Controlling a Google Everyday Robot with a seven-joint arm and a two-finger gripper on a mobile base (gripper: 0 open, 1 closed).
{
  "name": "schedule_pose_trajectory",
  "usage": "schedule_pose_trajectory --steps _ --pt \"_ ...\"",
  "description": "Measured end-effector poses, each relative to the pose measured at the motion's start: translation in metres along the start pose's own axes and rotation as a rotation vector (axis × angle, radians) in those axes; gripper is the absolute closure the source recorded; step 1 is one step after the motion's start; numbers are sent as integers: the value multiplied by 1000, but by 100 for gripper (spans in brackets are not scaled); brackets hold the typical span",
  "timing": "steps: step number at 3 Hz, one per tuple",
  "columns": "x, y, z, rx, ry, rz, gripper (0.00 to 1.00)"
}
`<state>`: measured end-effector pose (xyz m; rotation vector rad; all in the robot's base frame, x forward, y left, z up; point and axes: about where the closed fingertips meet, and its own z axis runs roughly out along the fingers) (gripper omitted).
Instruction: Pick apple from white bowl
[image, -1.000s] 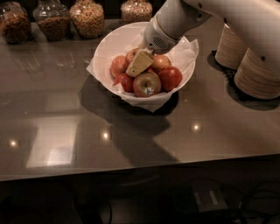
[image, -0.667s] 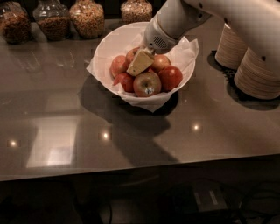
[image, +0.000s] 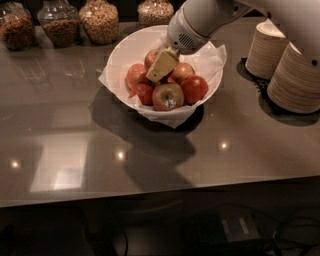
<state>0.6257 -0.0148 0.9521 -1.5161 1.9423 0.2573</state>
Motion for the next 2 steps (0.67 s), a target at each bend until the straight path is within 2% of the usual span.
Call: schedule_pose_trajectory --steps 2 --pt "-17 1 -37 36 -45 -67 100"
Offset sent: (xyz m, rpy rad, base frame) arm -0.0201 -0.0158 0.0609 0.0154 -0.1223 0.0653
